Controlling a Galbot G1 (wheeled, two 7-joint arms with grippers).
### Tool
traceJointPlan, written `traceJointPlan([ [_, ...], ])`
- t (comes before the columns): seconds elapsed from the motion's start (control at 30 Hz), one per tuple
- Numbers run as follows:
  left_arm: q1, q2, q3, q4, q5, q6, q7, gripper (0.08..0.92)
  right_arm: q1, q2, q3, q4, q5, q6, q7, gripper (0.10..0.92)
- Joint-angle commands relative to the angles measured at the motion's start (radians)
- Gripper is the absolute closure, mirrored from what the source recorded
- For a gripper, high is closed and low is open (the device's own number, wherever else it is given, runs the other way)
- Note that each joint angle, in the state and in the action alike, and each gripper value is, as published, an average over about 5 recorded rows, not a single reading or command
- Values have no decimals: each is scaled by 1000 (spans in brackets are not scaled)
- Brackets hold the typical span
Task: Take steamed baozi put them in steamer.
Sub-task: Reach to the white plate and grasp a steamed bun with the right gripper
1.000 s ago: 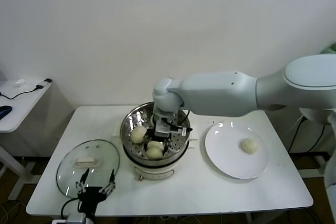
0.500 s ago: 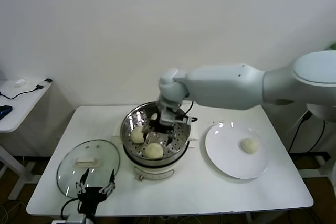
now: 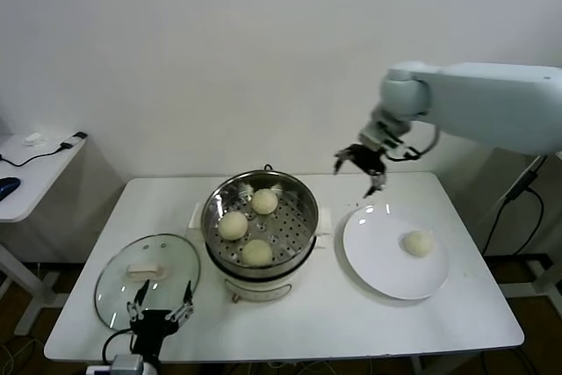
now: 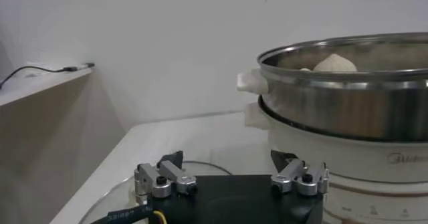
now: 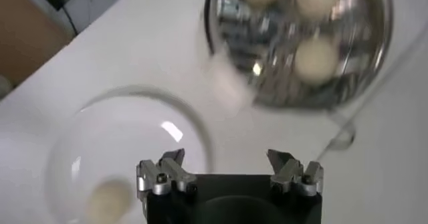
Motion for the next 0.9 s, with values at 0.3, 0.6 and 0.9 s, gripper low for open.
traceJointPlan([
  [0.3, 28, -24, -6, 7, 27, -3, 3, 177, -589, -252, 357, -231, -233, -287, 67, 203],
  [0.6, 55, -34, -5, 7, 38, -17, -3, 177, -718, -157, 475, -357, -257, -285, 70, 203],
  [0.9, 61, -35, -5, -1, 42, -14, -4, 177, -755, -114, 529, -385, -261, -292, 84, 203],
])
